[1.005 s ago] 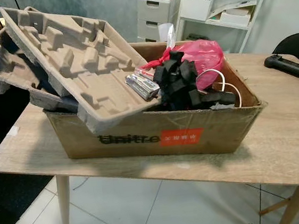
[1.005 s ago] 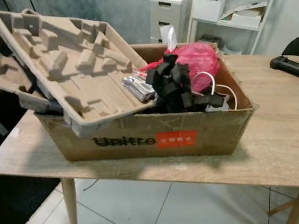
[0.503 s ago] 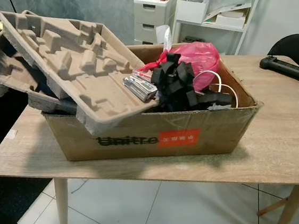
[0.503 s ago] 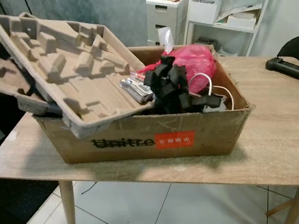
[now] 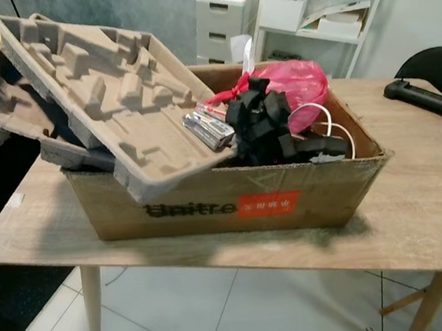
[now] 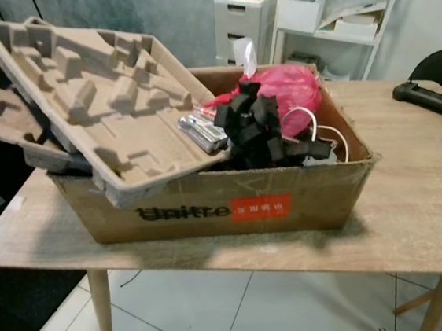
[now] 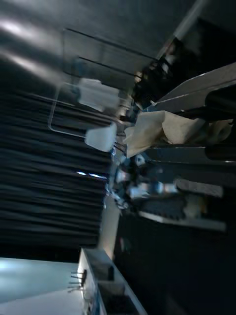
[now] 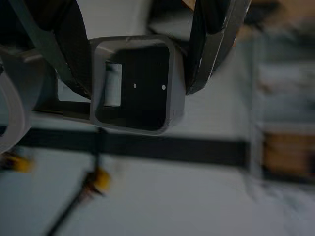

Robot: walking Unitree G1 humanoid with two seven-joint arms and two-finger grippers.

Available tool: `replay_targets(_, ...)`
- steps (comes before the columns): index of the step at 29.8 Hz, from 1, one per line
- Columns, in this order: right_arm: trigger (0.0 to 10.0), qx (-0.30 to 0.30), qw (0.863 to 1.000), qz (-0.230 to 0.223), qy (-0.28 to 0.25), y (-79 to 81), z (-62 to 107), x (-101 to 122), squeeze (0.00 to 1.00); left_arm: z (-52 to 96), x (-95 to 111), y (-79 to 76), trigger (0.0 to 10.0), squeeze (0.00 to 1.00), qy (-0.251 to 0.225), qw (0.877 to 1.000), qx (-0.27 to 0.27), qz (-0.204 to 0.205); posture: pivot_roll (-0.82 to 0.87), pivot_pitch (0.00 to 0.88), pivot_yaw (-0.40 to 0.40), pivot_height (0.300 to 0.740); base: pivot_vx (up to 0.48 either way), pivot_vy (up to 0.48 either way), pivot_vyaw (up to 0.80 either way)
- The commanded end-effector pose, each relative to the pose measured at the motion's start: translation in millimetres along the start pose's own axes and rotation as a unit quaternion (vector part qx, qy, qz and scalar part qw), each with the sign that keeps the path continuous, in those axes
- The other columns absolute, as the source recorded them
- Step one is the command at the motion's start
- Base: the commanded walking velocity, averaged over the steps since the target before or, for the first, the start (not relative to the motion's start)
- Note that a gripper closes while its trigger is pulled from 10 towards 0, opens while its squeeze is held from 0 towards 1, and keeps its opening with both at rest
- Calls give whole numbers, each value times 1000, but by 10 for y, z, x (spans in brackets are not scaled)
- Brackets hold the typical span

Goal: Picking trash to rubbish bin

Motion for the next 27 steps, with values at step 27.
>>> replay_targets(27, 10000, 592, 774, -202, -95, 1754, 915, 738, 0, -10, 1611, -857, 10000, 0, -208, 866, -369, 266, 94, 47, -67, 740, 0, 0, 0)
Point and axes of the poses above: a point about 5 cm out from each wrist's last joint towards the gripper, its own z axis pointing back from the gripper into the wrist, its own x axis along the axis of the wrist's last joint, y = z × x, the point moved 3 cm from there along -z, pointing out of the wrist towards the gripper, and after that the axes turned 10 degrees about z, right-handed, at the moved point
